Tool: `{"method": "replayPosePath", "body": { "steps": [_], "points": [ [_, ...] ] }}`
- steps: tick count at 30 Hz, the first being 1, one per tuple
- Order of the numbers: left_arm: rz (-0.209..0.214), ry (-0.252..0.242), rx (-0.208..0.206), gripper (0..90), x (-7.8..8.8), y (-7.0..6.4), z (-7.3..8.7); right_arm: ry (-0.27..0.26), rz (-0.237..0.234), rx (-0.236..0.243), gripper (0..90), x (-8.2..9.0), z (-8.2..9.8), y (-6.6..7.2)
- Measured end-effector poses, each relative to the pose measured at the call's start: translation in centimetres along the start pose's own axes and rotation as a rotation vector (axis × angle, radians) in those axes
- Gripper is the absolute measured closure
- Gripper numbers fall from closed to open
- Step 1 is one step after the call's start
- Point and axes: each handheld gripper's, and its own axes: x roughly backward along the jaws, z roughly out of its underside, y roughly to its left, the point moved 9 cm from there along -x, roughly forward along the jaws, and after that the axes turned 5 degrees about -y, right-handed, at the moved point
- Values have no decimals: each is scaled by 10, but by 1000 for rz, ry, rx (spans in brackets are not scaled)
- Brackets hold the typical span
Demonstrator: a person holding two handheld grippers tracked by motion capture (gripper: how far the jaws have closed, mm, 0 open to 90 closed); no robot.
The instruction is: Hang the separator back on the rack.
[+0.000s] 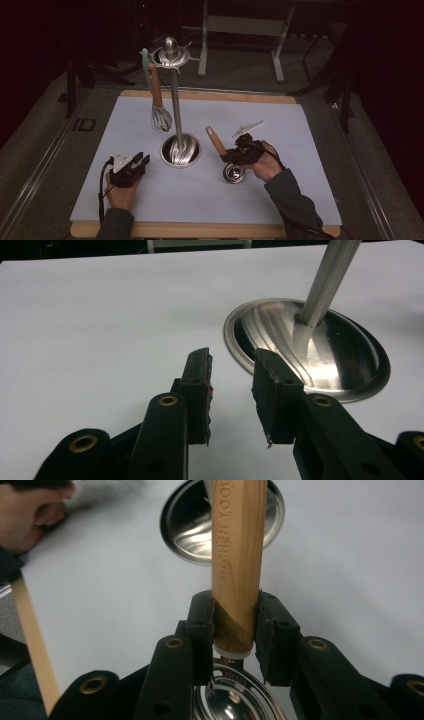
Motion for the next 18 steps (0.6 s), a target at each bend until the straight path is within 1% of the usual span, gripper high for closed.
{"method": "replayPosePath", "body": {
  "steps": [4,8,10,12,18],
  "points": [
    [-1,3,0,688,0,0,0,-27,-3,13,711,4,-6,3],
    [-2,2,0,688,0,0,0,-41,-6,21,711,6,-11,6],
    [-2,1,2,688,0,0,0,-49,-13,25,711,8,-13,10],
    [-1,5,0,688,0,0,0,-61,-22,39,710,10,-16,14],
    [-1,5,1,688,0,0,0,-90,-24,65,711,15,-25,22]
  ]
}}
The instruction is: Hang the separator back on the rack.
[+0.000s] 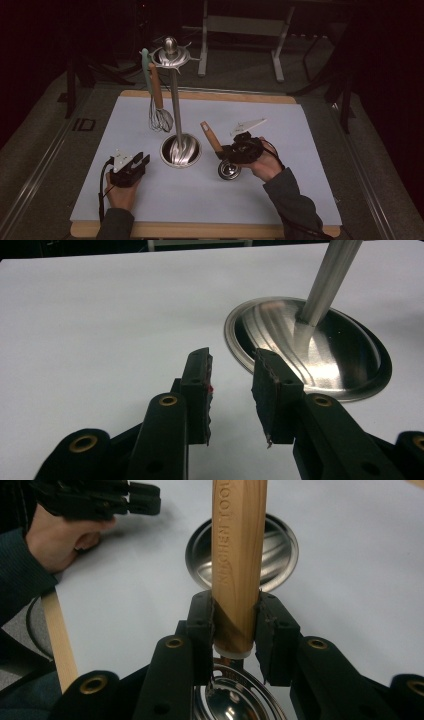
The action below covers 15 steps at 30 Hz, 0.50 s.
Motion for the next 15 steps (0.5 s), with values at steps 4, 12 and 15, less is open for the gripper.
{"method": "replayPosePath", "body": {
  "steps": [4,12,15],
  "points": [
    [-1,0,-1,688,0,0,0,-26,-8,9,711,3,-6,5],
    [1,1,2,688,0,0,0,-74,-50,-2,710,8,-19,14],
    [1,1,0,688,0,0,0,-105,-88,-3,711,12,-26,19]
  ]
}}
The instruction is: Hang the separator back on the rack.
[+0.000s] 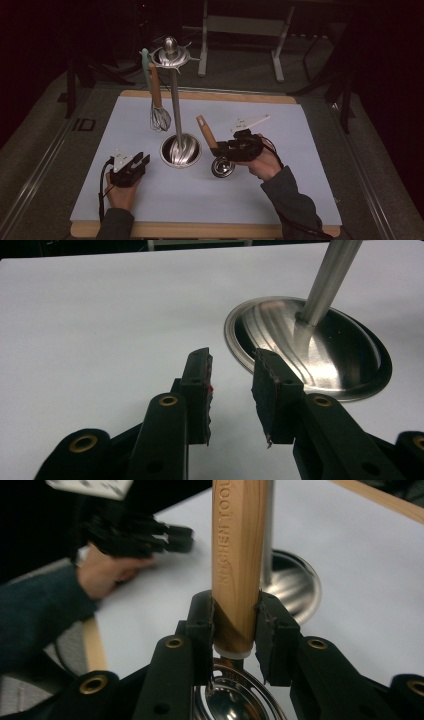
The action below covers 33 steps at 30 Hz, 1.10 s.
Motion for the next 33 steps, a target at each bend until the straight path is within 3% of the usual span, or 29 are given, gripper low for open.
{"method": "replayPosePath", "body": {
  "steps": [33],
  "points": [
    [1,2,1,688,0,0,0,-118,-27,109,711,3,-61,24]
  ]
}}
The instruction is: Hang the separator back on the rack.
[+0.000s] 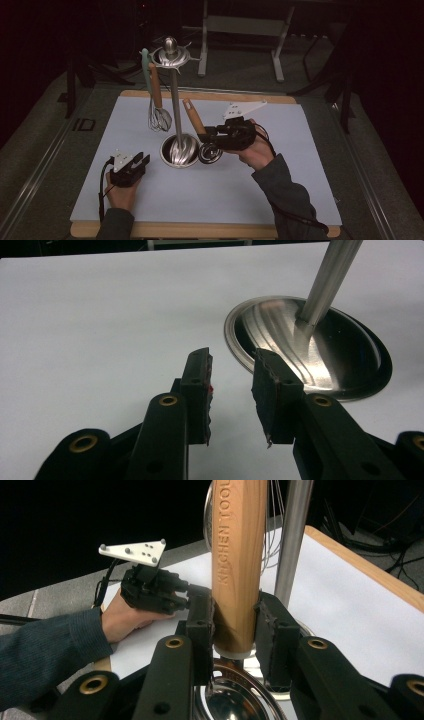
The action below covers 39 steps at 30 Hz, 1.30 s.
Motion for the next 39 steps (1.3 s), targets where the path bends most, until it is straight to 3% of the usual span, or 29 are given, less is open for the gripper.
{"method": "replayPosePath", "body": {
  "steps": [19,39],
  "points": [
    [-2,1,-5,688,0,0,0,-34,5,49,711,3,-17,0],
    [-3,2,-7,688,0,0,0,-60,12,65,710,7,-28,-7]
  ]
}}
